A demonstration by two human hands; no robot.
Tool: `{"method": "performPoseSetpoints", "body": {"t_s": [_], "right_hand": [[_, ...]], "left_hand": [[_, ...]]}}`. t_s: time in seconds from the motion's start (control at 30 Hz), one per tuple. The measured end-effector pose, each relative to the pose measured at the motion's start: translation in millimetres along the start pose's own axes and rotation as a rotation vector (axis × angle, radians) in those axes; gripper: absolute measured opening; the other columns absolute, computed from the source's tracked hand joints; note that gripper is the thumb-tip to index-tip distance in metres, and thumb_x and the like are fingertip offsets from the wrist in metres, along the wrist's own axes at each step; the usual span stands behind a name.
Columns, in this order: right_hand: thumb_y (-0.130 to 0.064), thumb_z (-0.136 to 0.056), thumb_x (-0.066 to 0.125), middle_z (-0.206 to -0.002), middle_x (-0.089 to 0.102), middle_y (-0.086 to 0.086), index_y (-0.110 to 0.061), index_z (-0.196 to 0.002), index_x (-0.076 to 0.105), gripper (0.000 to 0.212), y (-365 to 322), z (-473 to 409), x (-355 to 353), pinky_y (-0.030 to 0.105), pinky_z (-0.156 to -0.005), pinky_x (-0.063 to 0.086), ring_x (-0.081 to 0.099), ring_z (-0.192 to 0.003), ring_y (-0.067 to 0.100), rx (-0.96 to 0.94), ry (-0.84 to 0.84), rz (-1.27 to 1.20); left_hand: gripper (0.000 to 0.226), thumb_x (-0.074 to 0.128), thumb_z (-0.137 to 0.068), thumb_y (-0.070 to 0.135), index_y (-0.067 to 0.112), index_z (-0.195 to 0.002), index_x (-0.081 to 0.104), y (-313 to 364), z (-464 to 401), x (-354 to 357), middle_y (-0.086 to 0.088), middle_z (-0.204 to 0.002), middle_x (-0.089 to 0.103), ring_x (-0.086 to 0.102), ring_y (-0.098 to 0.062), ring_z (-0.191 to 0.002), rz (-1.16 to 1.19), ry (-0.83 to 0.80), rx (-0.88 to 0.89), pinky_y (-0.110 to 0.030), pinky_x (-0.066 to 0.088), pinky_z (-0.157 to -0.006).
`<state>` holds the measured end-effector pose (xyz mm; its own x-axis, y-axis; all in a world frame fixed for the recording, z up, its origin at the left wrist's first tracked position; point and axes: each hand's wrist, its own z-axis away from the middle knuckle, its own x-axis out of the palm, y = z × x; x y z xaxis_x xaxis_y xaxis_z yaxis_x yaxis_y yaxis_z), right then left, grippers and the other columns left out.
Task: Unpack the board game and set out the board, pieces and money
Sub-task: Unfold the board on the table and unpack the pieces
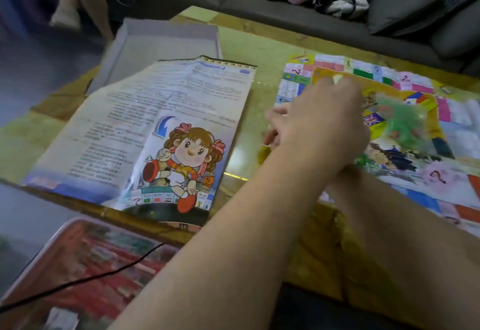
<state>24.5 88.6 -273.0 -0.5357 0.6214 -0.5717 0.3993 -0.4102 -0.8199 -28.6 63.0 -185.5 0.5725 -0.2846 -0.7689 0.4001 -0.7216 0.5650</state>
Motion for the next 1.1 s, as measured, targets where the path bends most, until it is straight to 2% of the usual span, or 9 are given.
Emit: {"method": "performPoseSetpoints", "body": {"t_s": [0.07,0.13,0.2,0.3,0.47,0.63,0.7,0.87,1.1], "right_hand": [[-0.011,-0.102,0.036,-0.066,0.051,-0.002,-0.006,-0.098,0.067,0.032,24,10,-43,0.017,-0.052,0.036,0.067,-0.060,0.008,-0.041,0.222,-0.075],[0.001,-0.098,0.052,-0.066,0.057,0.003,-0.011,-0.087,0.064,0.020,35,32,-91,0.029,-0.056,0.044,0.059,-0.056,0.013,-0.074,0.037,-0.084],[-0.008,-0.096,0.062,-0.064,0.064,0.006,-0.014,-0.090,0.066,0.009,58,51,-147,0.036,-0.057,0.044,0.055,-0.056,0.016,-0.014,-0.083,-0.073],[-0.018,-0.099,0.065,-0.078,0.069,0.009,-0.022,-0.094,0.068,0.007,98,57,-217,0.043,-0.063,0.053,0.064,-0.069,0.022,0.024,0.089,0.030],[-0.015,-0.095,0.064,-0.083,0.062,-0.008,-0.030,-0.092,0.061,0.016,156,62,-324,0.019,-0.062,0.045,0.058,-0.075,0.006,0.029,0.322,0.296],[-0.024,-0.098,0.063,-0.121,0.062,-0.006,-0.021,-0.124,0.062,0.027,212,51,-397,0.036,-0.092,0.049,0.058,-0.114,0.016,0.133,0.313,0.563],[-0.025,-0.100,0.061,-0.120,0.064,-0.003,-0.018,-0.122,0.064,0.024,232,42,-418,0.038,-0.094,0.051,0.060,-0.113,0.019,0.180,0.328,0.569],[-0.013,-0.095,0.066,-0.112,0.073,0.006,-0.014,-0.118,0.072,0.024,275,16,-477,0.042,-0.093,0.057,0.067,-0.108,0.028,0.301,0.483,0.616],[-0.019,-0.083,0.070,-0.116,0.074,0.008,-0.021,-0.118,0.074,0.035,286,4,-511,0.045,-0.100,0.054,0.063,-0.114,0.034,0.385,0.320,0.812]], "left_hand": [[0.033,0.056,-0.089,0.011,0.010,-0.121,0.060,-3,-3,4,-0.009,-0.120,0.056,0.057,-0.034,-0.112,0.014,0.005,0.021,-0.049,0.050,-0.091],[0.034,0.057,-0.086,0.010,0.008,-0.120,0.062,0,-6,13,-0.011,-0.122,0.059,0.058,-0.034,-0.111,0.028,-0.012,0.021,-0.049,0.051,-0.092],[0.033,0.058,-0.086,0.010,0.012,-0.118,0.064,9,-8,25,-0.009,-0.122,0.061,0.059,-0.033,-0.109,0.050,-0.039,0.035,-0.048,0.052,-0.091],[0.031,0.057,-0.093,0.009,0.019,-0.121,0.065,25,-6,46,-0.002,-0.129,0.061,0.059,-0.027,-0.111,0.041,-0.097,0.058,-0.040,0.051,-0.090],[0.028,0.059,-0.098,0.016,0.029,-0.122,0.066,63,-4,90,0.009,-0.134,0.060,0.059,-0.019,-0.113,0.028,-0.268,0.187,-0.035,0.049,-0.091],[0.030,0.055,-0.102,0.027,0.037,-0.130,0.059,109,-1,143,0.019,-0.144,0.051,0.051,-0.011,-0.129,0.006,-0.393,0.277,-0.030,0.047,-0.101],[0.032,0.055,-0.102,0.031,0.037,-0.134,0.057,122,0,163,0.021,-0.147,0.047,0.048,-0.009,-0.134,-0.010,-0.412,0.333,-0.028,0.044,-0.106],[0.030,0.068,-0.091,0.021,0.030,-0.119,0.070,132,5,207,0.006,-0.130,0.067,0.066,-0.025,-0.116,-0.072,-0.387,0.408,-0.042,0.058,-0.092],[0.042,0.048,-0.088,0.038,0.020,-0.119,0.069,156,2,229,0.000,-0.121,0.070,0.071,-0.026,-0.105,-0.192,-0.369,0.514,-0.044,0.061,-0.083]]}}
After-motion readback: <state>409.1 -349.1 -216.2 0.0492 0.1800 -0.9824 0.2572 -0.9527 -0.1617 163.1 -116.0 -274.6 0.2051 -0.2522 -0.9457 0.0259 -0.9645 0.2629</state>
